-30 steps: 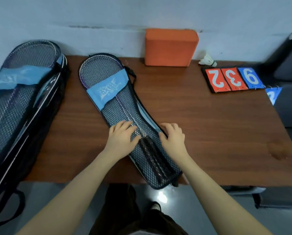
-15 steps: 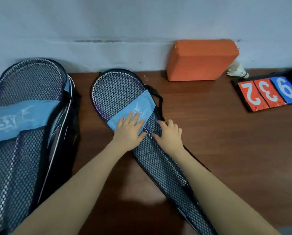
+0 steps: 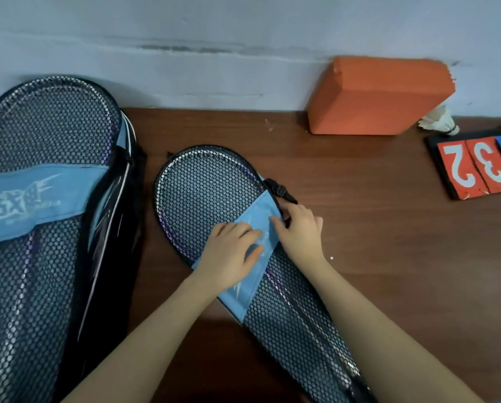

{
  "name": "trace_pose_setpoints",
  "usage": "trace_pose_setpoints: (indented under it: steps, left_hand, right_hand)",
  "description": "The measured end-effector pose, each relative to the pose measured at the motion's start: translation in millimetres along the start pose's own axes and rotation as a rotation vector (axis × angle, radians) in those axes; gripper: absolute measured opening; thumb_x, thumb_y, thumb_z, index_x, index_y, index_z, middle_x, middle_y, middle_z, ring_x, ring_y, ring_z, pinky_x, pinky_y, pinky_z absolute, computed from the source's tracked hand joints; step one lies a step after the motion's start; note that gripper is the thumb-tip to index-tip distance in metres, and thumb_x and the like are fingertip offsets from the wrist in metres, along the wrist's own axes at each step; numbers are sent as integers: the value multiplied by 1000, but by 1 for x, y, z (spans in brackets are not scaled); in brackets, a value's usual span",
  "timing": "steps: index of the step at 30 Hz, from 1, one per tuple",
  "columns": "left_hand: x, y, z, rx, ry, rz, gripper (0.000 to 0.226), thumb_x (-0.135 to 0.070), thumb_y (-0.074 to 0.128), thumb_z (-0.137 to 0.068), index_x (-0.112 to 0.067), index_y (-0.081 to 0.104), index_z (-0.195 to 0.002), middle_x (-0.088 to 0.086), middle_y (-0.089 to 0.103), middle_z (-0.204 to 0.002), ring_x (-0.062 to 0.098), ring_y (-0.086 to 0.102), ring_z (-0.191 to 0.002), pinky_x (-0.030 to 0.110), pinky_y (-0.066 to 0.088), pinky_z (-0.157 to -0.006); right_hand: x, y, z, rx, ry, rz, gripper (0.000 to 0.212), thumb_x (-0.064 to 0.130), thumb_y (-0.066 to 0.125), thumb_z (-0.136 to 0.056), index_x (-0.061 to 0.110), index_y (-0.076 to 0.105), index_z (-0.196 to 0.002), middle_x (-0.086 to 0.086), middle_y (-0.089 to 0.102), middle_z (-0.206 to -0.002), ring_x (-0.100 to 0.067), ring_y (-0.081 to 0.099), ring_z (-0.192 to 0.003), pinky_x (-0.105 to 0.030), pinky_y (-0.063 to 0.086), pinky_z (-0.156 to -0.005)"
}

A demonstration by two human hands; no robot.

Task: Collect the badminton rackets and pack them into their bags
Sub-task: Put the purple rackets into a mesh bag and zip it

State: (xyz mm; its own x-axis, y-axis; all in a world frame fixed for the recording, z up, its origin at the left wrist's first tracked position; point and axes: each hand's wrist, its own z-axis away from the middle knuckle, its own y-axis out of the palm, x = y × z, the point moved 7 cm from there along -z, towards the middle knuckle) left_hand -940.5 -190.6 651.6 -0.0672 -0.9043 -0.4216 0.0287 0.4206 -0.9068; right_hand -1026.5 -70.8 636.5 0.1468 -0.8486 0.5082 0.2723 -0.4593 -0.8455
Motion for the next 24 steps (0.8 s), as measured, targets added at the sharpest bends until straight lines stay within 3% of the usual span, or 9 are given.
trace_pose_setpoints:
  steps: [3,6,8,11,13,17,19,21,24]
  left_hand:
    - [13,-4,-11,7,-73,26,46,-42,33,-88,-16,63,-111,-1,60,-103,21,59,-95,30,29,-87]
    - [23,-15,-25,-31,-215,95,52,-45,31,-90,-14,58,-121,3,56,-114,24,51,-107,37,32,-95]
    - [27,-30,-32,-141,-289,137,54,-47,32,-90,-11,55,-124,7,55,-113,27,49,-107,40,36,-94]
    - [31,-53,-39,-280,-383,241,55,-46,42,-91,-8,48,-130,12,53,-113,26,50,-106,40,42,-91]
    - [29,-64,-43,-314,-422,282,57,-46,52,-89,-7,46,-130,12,54,-117,24,51,-108,38,45,-90]
    - [23,-77,-42,-346,-511,310,53,-38,63,-84,-9,51,-126,6,58,-106,19,57,-94,34,49,-79]
    - [17,-80,-39,-372,-493,341,46,-25,64,-84,-9,52,-125,4,60,-94,18,58,-84,35,51,-76]
    - [12,-83,-33,-402,-478,409,42,-12,64,-83,-7,54,-124,3,60,-85,15,58,-75,26,51,-74]
    - [9,-87,-24,-441,-498,508,35,-5,64,-83,-9,60,-118,-1,59,-84,5,55,-70,5,43,-68]
  right_hand:
    - [9,3,-8,7,25,-44,25,20,55,-88,16,60,-111,0,62,-103,-21,55,-99,-30,21,-76]
    - [26,-8,-2,-75,-127,-73,18,9,57,-82,13,64,-98,2,61,-89,-18,56,-80,-29,18,-68]
    - [36,-18,5,-124,-243,-113,19,10,59,-79,14,67,-95,6,58,-82,-12,52,-71,-29,21,-68]
    - [47,-29,16,-97,-398,-166,20,12,59,-79,13,69,-96,13,53,-80,-5,47,-72,-25,23,-68]
    - [54,-35,24,-73,-469,-193,20,11,61,-79,12,70,-97,9,59,-82,-6,49,-76,-23,25,-67]
    - [60,-44,38,-77,-519,-284,17,14,63,-81,10,72,-95,2,66,-84,-15,57,-78,-36,45,-66]
    - [62,-46,44,-60,-552,-301,18,15,63,-80,9,72,-94,0,65,-82,-19,58,-75,-42,47,-63]
    - [62,-44,48,19,-561,-309,19,18,63,-81,10,72,-96,1,65,-83,-20,57,-77,-44,48,-66]
    - [55,-46,44,111,-456,-379,29,37,58,-84,17,71,-102,11,64,-91,-13,57,-89,-42,47,-78]
